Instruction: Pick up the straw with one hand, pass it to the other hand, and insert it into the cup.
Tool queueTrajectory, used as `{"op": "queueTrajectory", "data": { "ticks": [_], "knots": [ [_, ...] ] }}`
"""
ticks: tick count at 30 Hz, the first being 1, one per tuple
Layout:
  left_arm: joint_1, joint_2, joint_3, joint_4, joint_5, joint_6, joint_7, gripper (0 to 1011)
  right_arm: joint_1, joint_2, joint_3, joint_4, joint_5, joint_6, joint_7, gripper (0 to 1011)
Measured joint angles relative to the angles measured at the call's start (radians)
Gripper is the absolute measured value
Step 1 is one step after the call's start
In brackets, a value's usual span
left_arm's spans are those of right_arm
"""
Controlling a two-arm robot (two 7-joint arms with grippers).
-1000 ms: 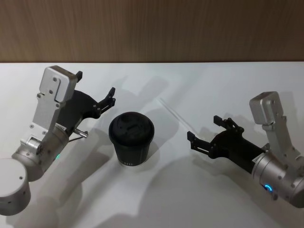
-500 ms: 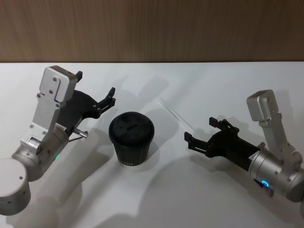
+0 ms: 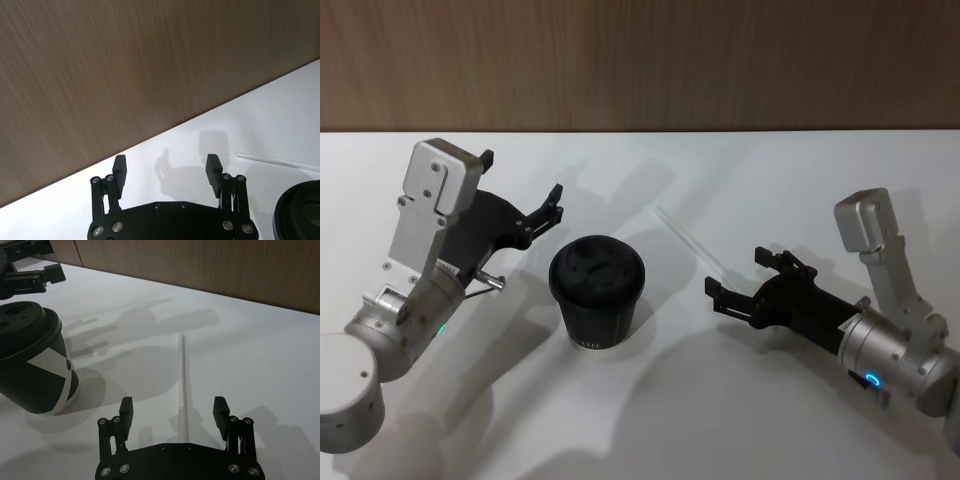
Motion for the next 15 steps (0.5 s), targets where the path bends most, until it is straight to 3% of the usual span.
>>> {"op": "queueTrajectory", "data": {
  "ticks": [15],
  "knots": [
    [0.0, 0.0, 0.0, 0.0, 0.0, 0.0, 0.0, 997, 0.034, 0.009, -0.025, 0.064, -0.017, -0.046, 0.004, 1001]
  ]
}}
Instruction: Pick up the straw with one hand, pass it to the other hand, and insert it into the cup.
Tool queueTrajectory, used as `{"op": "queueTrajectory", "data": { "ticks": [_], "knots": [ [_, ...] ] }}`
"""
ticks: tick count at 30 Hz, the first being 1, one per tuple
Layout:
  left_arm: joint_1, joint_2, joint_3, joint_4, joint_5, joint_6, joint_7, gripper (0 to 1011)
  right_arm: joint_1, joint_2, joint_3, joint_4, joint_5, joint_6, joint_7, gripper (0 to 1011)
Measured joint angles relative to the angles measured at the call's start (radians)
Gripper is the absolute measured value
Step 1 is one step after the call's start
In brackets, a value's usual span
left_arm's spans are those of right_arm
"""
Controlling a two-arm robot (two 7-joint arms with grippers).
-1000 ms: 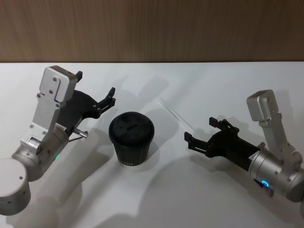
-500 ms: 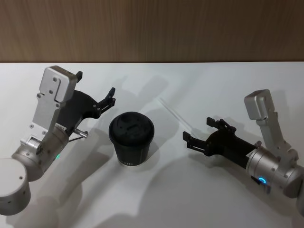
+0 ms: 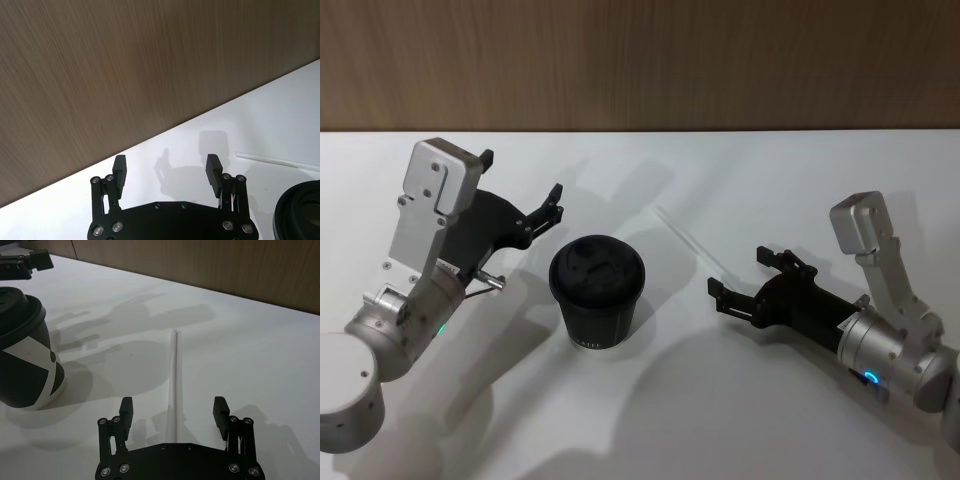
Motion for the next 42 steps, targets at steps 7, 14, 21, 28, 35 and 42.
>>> {"op": "queueTrajectory", "data": {
  "ticks": [7, 14, 21, 28, 35, 42],
  "knots": [
    [0.0, 0.0, 0.0, 0.0, 0.0, 0.0, 0.0, 996, 0.01, 0.002, -0.009, 0.021, -0.012, -0.015, -0.004, 1001],
    [0.0, 0.0, 0.0, 0.0, 0.0, 0.0, 0.0, 997, 0.017, 0.0, -0.017, 0.036, -0.022, -0.023, -0.007, 1001],
    [0.0, 0.0, 0.0, 0.0, 0.0, 0.0, 0.0, 997, 0.02, -0.002, -0.024, 0.044, -0.028, -0.025, -0.008, 927],
    [0.0, 0.0, 0.0, 0.0, 0.0, 0.0, 0.0, 997, 0.022, -0.004, -0.025, 0.046, -0.03, -0.02, -0.011, 743],
    [0.0, 0.0, 0.0, 0.0, 0.0, 0.0, 0.0, 997, 0.021, -0.006, -0.024, 0.045, -0.026, -0.008, -0.018, 509],
    [0.0, 0.0, 0.0, 0.0, 0.0, 0.0, 0.0, 997, 0.019, -0.007, -0.024, 0.043, -0.017, 0.001, -0.021, 304]
  ]
}}
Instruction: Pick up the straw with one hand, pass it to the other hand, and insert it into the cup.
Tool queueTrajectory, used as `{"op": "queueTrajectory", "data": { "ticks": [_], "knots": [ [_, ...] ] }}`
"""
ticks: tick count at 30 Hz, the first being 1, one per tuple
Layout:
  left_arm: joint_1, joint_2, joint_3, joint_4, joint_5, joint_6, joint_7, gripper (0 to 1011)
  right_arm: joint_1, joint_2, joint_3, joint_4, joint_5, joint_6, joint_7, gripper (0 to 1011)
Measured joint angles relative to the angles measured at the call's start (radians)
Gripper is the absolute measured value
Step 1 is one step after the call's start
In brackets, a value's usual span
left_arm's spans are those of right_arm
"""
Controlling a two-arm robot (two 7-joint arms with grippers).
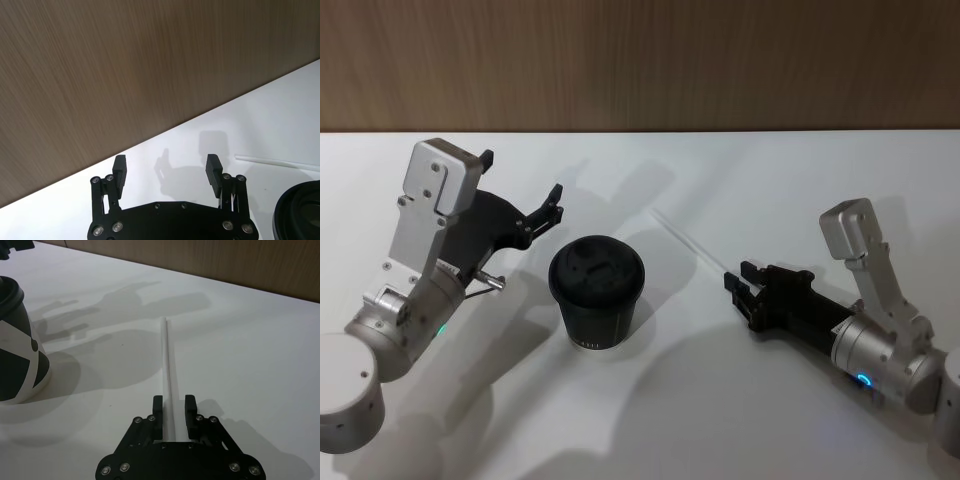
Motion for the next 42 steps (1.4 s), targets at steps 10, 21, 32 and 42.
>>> {"op": "queueTrajectory", "data": {
  "ticks": [10, 21, 32, 42],
  "knots": [
    [0.0, 0.0, 0.0, 0.0, 0.0, 0.0, 0.0, 997, -0.001, 0.004, -0.005, 0.001, 0.015, 0.008, 0.007, 69],
    [0.0, 0.0, 0.0, 0.0, 0.0, 0.0, 0.0, 997, 0.003, 0.009, -0.013, 0.003, 0.026, 0.008, 0.015, 3],
    [0.0, 0.0, 0.0, 0.0, 0.0, 0.0, 0.0, 997, 0.01, 0.002, 0.003, -0.014, 0.027, -0.035, 0.0, 2],
    [0.0, 0.0, 0.0, 0.0, 0.0, 0.0, 0.0, 997, 0.032, -0.016, 0.037, -0.037, 0.022, -0.118, -0.013, 2]
  ]
}}
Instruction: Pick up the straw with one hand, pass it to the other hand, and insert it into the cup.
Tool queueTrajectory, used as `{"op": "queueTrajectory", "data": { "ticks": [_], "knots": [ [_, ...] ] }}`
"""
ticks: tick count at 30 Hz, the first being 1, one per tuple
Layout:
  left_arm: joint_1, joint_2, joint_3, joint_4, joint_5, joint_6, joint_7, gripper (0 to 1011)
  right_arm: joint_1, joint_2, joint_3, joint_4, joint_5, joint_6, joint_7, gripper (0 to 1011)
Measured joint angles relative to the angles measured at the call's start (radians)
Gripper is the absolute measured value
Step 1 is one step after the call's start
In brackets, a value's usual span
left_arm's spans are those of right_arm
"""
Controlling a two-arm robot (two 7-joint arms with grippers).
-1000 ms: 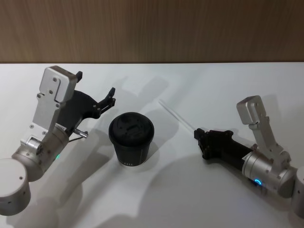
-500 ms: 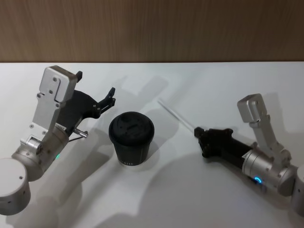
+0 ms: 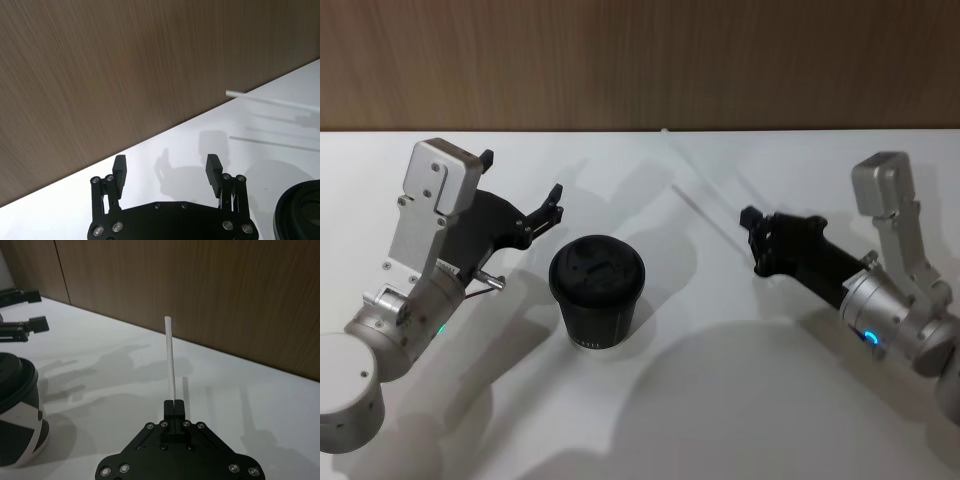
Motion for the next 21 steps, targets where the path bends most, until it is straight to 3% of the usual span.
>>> {"op": "queueTrajectory", "data": {
  "ticks": [12, 21],
  "knots": [
    [0.0, 0.0, 0.0, 0.0, 0.0, 0.0, 0.0, 997, 0.05, -0.029, 0.022, -0.007, 0.006, -0.114, 0.03, 2],
    [0.0, 0.0, 0.0, 0.0, 0.0, 0.0, 0.0, 996, 0.105, -0.064, 0.017, 0.01, 0.06, -0.207, 0.105, 2]
  ]
}}
